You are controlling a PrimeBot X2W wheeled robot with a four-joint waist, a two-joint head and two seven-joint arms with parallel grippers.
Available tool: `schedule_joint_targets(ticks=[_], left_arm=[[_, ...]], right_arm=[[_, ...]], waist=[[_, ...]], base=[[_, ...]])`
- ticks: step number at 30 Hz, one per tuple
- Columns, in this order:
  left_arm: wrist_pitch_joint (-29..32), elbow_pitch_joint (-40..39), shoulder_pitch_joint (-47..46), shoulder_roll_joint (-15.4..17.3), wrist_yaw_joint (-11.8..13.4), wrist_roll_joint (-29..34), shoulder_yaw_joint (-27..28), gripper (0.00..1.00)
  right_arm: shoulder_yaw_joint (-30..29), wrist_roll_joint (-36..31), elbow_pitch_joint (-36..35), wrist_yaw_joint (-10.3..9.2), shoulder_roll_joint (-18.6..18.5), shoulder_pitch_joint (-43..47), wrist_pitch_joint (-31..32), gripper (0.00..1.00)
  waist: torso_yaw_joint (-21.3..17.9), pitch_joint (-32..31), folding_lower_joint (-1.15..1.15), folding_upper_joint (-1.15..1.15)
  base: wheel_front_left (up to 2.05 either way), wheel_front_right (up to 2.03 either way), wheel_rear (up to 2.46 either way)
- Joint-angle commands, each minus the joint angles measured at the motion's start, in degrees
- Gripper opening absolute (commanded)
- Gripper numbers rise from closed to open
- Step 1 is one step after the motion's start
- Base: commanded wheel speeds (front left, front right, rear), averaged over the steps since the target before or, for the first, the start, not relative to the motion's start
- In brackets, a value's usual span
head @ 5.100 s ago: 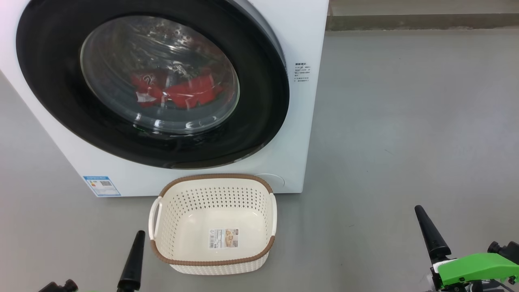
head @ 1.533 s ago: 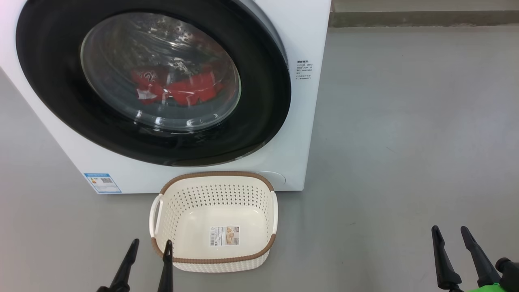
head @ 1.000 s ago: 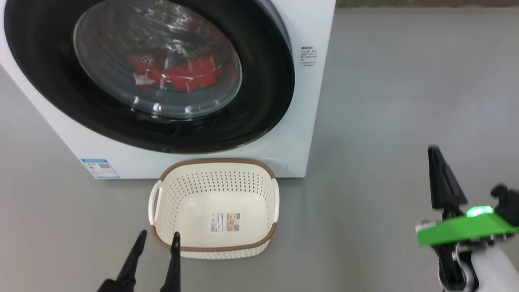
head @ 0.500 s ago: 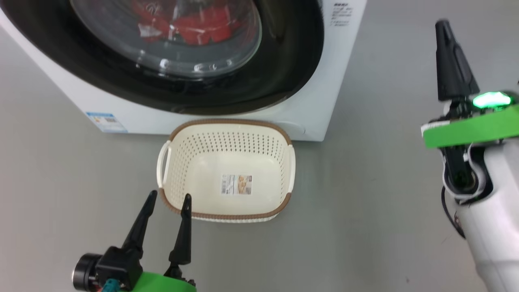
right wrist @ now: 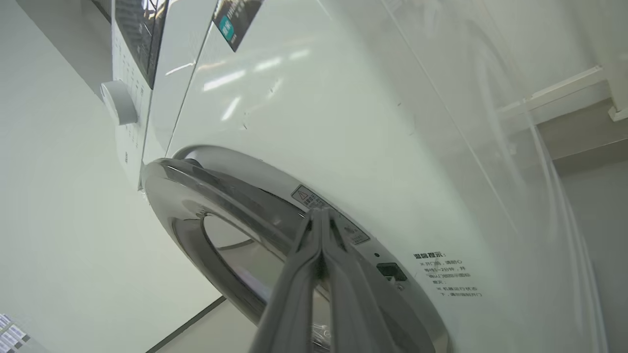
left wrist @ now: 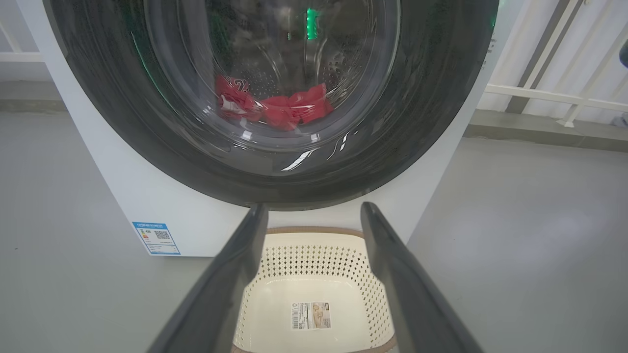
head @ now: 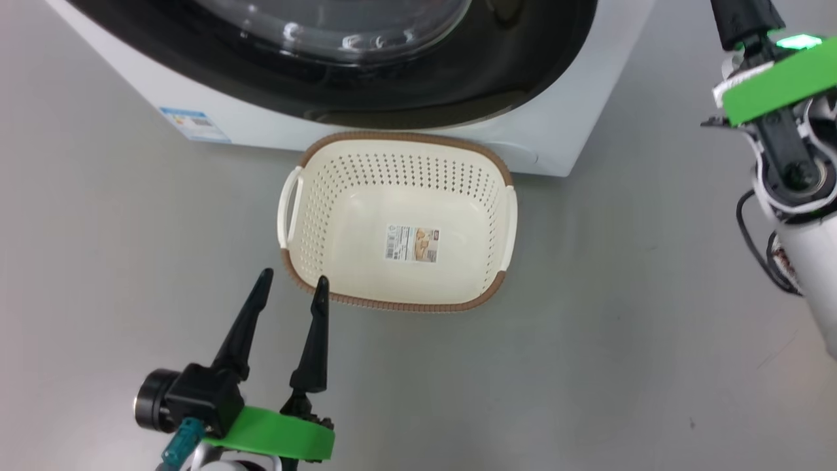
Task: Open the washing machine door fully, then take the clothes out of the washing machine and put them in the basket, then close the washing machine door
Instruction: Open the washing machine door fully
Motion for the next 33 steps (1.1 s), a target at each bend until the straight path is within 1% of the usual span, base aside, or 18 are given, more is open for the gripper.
schedule_joint_targets(ticks=[1,4,8,12,18,25,33], left_arm=[[-0.5,-1.3,-1.4,0.6,0.3,-0.5,1.4,1.0],[-0.5,-1.2,-2.2,0.6,0.4,-0.8,1.0,1.0],[-0.5,-1.1,-2.9,0.6,0.4,-1.2,0.3,1.0],[-0.5,-1.1,-3.7,0.6,0.2,-1.5,-0.4,1.0],[-0.5,-1.0,-4.8,0.6,0.2,-1.9,-1.1,1.0],[-0.5,-1.1,-5.8,0.6,0.2,-2.3,-1.9,1.0],[-0.5,-1.0,-6.7,0.6,0.5,-3.0,-2.5,1.0]], right_arm=[[1.2,2.1,-1.0,0.02,-0.3,-1.5,1.4,0.0],[3.2,6.4,-0.4,0.02,-1.6,-4.2,5.5,0.0],[4.2,12.8,0.1,0.02,-2.8,-7.2,11.5,0.0],[3.7,18.8,1.0,0.02,-3.7,-9.7,17.7,0.0],[2.5,23.8,3.0,0.02,-4.3,-13.2,24.9,0.0],[2.4,26.3,6.2,0.02,-4.2,-16.5,32.2,0.0],[3.0,25.8,9.6,0.02,-3.2,-19.9,36.2,0.0]], waist=[[1.5,2.0,0.0,0.0],[2.1,3.1,0.0,0.0],[2.6,4.3,0.0,0.0],[3.2,5.6,0.0,0.0],[3.7,7.2,0.0,0.0],[4.2,8.6,0.0,0.0],[4.7,9.7,0.0,0.0]], base=[[0.0,0.0,0.0],[0.0,0.0,0.0],[0.0,0.0,0.0],[0.0,0.0,0.0],[0.0,0.0,0.0],[0.0,0.0,0.0],[0.0,0.0,0.0]])
